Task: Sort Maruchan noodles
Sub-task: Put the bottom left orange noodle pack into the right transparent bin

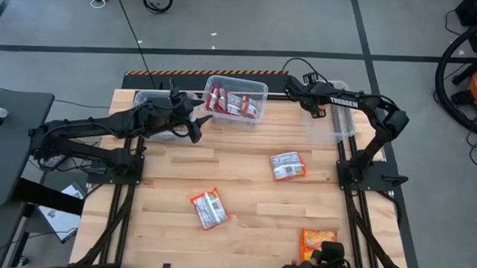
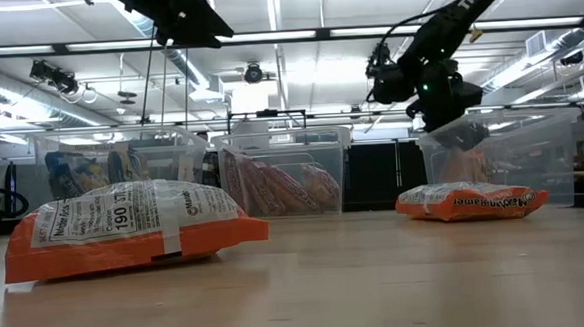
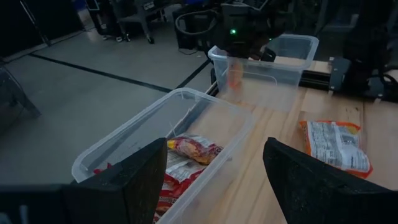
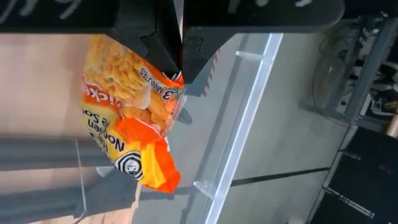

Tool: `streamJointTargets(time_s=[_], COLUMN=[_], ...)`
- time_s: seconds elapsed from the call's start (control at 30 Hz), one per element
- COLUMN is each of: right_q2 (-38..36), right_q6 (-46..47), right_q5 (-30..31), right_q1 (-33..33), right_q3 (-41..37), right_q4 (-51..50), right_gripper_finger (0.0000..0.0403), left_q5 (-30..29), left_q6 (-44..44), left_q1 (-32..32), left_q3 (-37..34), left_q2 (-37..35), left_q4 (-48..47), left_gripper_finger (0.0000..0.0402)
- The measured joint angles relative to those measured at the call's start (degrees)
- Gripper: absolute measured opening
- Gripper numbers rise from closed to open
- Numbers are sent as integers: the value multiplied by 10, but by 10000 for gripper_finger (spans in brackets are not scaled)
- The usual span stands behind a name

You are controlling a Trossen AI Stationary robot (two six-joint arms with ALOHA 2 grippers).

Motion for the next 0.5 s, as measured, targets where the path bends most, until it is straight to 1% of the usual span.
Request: streamJointTargets(time_s=[0.1,0.2,0.3,0.37,0.5], right_q2=[-2,1,0,0,0], right_q6=[1,-3,-5,-10,-12], right_q5=[-3,-20,-41,-59,-72], right_q1=[-8,-14,-19,-20,-21], right_q3=[-7,-21,-28,-29,-29], right_q4=[7,22,57,61,63], right_gripper_finger=[7,7,7,8,18], left_q5=[0,0,0,0,0], left_q6=[-1,-1,-1,-1,-1], left_q1=[0,0,0,0,0], left_q3=[0,0,0,0,0], left_q2=[0,0,0,0,0], left_q4=[2,7,6,7,7], left_gripper_finger=[270,270,270,270,270])
